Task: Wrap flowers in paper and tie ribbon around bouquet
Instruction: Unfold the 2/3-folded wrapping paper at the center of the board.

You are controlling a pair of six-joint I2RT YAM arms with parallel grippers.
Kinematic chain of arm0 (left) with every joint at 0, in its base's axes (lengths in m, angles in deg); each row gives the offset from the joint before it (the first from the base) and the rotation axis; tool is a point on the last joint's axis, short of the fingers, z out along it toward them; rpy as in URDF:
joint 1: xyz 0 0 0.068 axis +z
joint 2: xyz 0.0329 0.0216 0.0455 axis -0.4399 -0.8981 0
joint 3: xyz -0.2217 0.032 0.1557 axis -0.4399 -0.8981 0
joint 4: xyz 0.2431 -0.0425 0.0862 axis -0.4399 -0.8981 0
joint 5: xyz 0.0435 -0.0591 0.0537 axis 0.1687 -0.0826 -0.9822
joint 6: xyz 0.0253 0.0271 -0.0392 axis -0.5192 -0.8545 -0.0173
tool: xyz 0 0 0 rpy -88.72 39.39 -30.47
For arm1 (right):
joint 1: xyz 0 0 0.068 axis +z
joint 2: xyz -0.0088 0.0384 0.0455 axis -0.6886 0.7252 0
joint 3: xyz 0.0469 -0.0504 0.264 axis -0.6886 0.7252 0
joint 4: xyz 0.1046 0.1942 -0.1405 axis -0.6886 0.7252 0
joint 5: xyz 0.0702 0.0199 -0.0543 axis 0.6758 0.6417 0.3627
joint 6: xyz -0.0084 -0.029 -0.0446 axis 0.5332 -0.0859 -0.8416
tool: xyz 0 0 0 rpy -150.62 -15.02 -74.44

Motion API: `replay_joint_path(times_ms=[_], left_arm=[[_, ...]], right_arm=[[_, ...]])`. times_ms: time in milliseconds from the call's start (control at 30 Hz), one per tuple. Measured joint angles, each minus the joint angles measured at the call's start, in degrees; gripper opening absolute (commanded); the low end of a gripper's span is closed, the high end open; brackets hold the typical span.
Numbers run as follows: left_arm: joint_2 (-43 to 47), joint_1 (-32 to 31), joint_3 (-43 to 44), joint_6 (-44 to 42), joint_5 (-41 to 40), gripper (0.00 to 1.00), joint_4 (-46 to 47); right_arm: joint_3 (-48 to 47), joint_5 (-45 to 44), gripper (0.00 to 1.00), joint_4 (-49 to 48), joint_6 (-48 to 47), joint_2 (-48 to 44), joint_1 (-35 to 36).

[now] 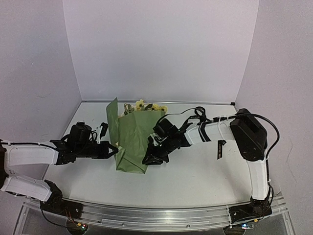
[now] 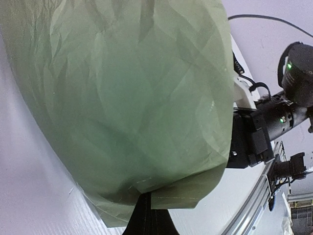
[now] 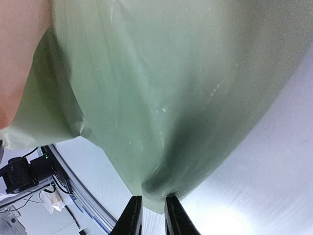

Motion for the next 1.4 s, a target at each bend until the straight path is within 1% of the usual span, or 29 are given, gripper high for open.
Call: replay_joint_path(times_ms=[200, 467, 600, 700, 800, 1033, 1200, 1300, 1400], left_arm=[[-5.1, -1.6, 2.8, -1.9, 4.0, 0.00, 0.8], [-15.3, -4.6, 9.5, -4.9, 8.2, 0.01, 0.7], [-19.6, -5.1, 12.2, -6.2, 9.2, 0.08, 0.3], [-21.6, -5.1, 13.2, -6.6, 9.8, 0.14, 0.3], [-23.1, -5.1, 13.6, -7.3, 10.3, 0.14, 0.3], [-26.0, -5.2, 13.6, -7.5, 11.4, 0.14, 0.4], [-27.3, -5.2, 13.6, -7.5, 11.8, 0.14, 1.0], [-27.3, -5.2, 13.6, -7.5, 11.8, 0.13, 1.3], [-27.4, -5.3, 13.6, -7.5, 11.8, 0.13, 1.4]], right_arm=[[-2.6, -1.7, 0.10, -0.1, 1.5, 3.4, 0.0], [-3.0, -2.9, 0.08, -1.3, 4.2, 5.1, 0.1], [-0.3, -3.4, 0.09, -5.2, 5.4, 4.5, 0.1], [2.8, -4.3, 0.12, -7.5, 5.9, 2.8, 0.0], [6.6, -5.0, 0.16, -9.3, 6.4, 0.3, -0.3], [13.2, -6.7, 0.35, -10.3, 7.1, -6.7, -1.6], [13.1, -6.7, 0.46, -13.5, 9.5, -8.0, -3.7], [11.7, -6.6, 0.49, -13.6, 10.9, -7.8, -4.9], [8.5, -6.5, 0.49, -14.4, 12.3, -6.4, -5.9]])
